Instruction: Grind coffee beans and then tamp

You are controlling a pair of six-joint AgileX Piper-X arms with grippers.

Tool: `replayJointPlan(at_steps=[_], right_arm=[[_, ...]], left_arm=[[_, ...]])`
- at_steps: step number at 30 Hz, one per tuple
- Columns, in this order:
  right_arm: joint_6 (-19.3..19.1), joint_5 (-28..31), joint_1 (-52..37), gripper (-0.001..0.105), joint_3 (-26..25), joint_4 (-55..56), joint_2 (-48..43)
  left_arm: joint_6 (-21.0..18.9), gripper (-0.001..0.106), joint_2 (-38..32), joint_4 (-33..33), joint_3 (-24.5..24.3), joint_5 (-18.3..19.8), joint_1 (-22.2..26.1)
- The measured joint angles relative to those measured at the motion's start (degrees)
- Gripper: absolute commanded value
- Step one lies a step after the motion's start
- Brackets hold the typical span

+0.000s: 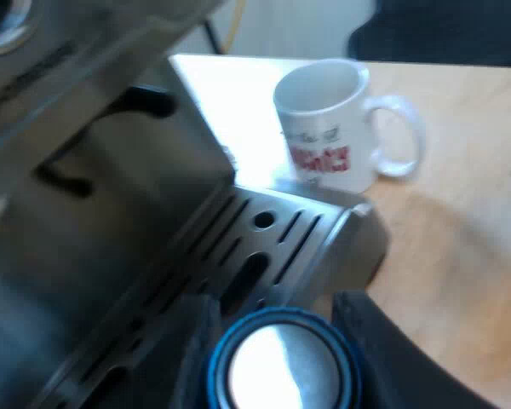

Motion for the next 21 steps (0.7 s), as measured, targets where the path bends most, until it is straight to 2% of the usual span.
replayJointPlan(at_steps=[3, 8, 12, 14, 18, 19, 21], right_arm=[[0.0, -3.2, 0.0, 0.074, 0.0, -0.5, 0.0], [0.0, -5.1, 0.0, 0.074, 0.0, -1.2, 0.0], [0.0, -5.3, 0.0, 0.074, 0.0, -1.2, 0.0], [0.0, -5.3, 0.0, 0.074, 0.0, -1.2, 0.0], [0.0, -5.3, 0.0, 0.074, 0.0, -1.2, 0.0], [0.0, -5.3, 0.0, 0.074, 0.0, -1.2, 0.0], [0.0, -5.3, 0.0, 0.074, 0.0, -1.2, 0.0]], left_arm=[[0.0, 0.001, -1.6, 2.4, 0.0, -1.9, 0.0], [0.0, 0.001, -4.2, 6.4, 0.0, -3.2, 0.0], [0.0, 0.001, -5.8, 8.5, 0.0, -7.9, 0.0], [0.0, 0.001, -6.1, 9.2, 0.0, -8.9, 0.6], [0.0, 0.001, -6.0, 11.5, 0.0, -8.9, 3.8], [0.0, 0.001, -6.0, 12.3, 0.0, -8.7, 5.9], [0.0, 0.001, -6.0, 13.6, 0.0, -5.7, 9.9]])
